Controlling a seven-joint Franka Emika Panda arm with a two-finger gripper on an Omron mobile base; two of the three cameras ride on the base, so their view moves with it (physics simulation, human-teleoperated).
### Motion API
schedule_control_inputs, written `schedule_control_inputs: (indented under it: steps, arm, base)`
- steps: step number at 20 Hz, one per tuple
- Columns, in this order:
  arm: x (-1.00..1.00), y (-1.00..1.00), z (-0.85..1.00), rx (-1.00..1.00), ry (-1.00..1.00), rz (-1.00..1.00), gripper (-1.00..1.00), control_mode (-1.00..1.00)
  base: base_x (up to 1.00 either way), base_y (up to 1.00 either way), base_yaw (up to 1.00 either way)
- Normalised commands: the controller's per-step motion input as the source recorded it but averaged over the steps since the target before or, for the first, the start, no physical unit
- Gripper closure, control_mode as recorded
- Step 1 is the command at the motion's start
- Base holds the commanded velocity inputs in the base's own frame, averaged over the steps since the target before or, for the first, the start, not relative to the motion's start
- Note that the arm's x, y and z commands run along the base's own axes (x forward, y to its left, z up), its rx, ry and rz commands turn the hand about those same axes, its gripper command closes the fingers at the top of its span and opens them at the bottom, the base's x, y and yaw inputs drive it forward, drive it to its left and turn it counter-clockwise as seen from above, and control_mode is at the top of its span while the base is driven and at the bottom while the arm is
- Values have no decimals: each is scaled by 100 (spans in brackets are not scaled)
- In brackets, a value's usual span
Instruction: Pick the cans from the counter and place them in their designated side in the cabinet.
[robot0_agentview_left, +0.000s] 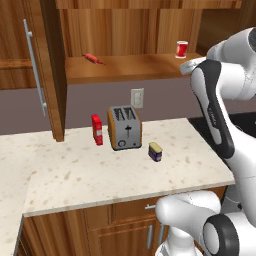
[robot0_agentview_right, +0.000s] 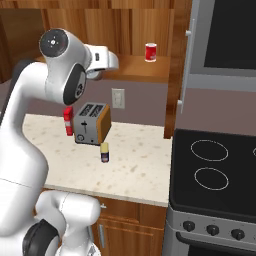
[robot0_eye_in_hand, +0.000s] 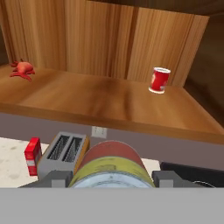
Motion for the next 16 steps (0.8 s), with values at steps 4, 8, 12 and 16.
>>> schedule_control_inputs:
  steps: [4,8,12,16]
  arm:
    - [26,-1,0,0,-1,0,100,-100]
    - [28,-1,0,0,0,0,100,-100]
    - [21,-6,1,0,-1,0,100,-100]
    - [17,-6,0,0,0,0,100,-100]
  base:
    - [0,0,0]
    - [0,0,0]
    - [0,0,0]
    - [0,0,0]
